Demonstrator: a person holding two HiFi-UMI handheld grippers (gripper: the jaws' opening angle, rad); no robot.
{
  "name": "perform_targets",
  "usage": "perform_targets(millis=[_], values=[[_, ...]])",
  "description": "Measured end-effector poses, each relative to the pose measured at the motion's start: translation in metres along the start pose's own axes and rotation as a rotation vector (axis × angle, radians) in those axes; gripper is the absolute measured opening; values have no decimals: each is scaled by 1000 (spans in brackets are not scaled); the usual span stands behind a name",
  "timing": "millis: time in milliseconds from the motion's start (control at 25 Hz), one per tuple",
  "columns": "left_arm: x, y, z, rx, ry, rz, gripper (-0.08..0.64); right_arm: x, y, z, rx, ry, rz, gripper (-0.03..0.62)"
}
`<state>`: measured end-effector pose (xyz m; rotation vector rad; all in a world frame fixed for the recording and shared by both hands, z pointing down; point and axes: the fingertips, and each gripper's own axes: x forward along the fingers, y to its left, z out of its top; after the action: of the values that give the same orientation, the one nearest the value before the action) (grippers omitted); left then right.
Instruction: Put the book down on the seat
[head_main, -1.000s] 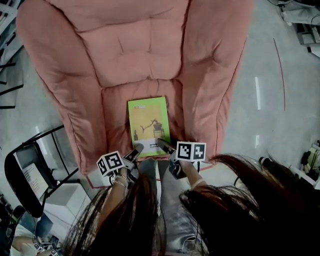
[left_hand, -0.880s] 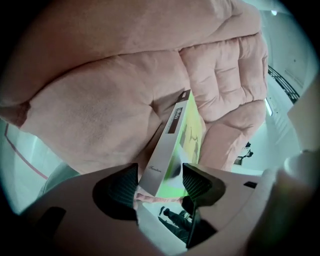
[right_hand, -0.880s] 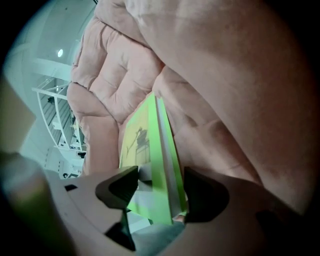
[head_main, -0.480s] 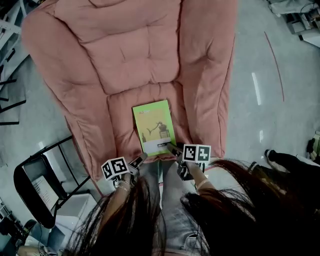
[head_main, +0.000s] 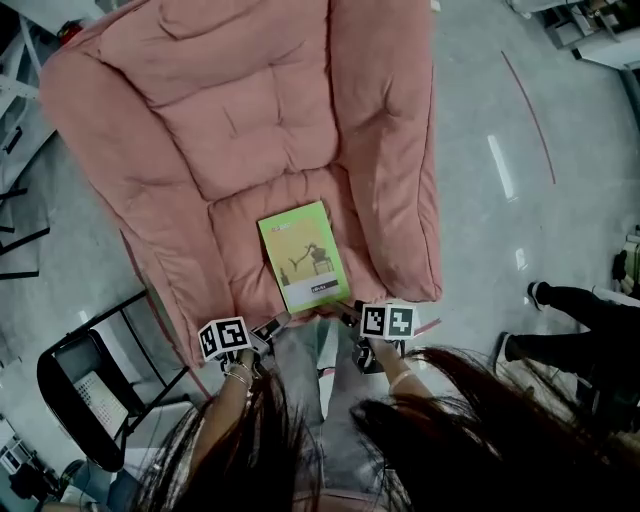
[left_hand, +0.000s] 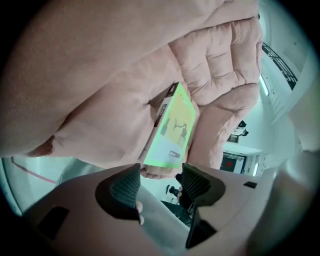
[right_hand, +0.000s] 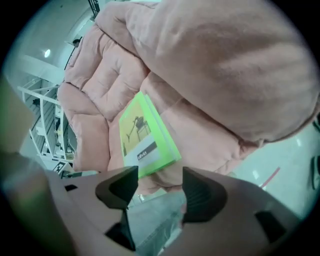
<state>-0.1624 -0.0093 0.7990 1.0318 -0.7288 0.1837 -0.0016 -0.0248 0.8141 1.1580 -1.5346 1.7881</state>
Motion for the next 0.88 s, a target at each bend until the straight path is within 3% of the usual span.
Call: perform_targets(millis=[120, 280, 440, 640, 760, 880], values=[[-1, -18, -11, 20, 15, -38, 265, -6, 3, -12, -12, 18, 11, 285], [-4, -37, -21, 25, -26, -64, 264, -18, 16, -19, -70, 66, 43, 285], [-11, -40, -41, 19, -133, -29, 244, -39, 23, -23, -183, 97, 79, 273], [-32, -37, -73, -54, -321, -19, 196, -75, 20, -24, -259, 62, 100, 230], [-41, -46, -94, -32, -375, -46, 196, -94, 18, -26, -316, 37, 99, 172], [-48, -57, -109, -5, -430, -58, 195, -112, 17, -32, -386, 18, 96, 158]])
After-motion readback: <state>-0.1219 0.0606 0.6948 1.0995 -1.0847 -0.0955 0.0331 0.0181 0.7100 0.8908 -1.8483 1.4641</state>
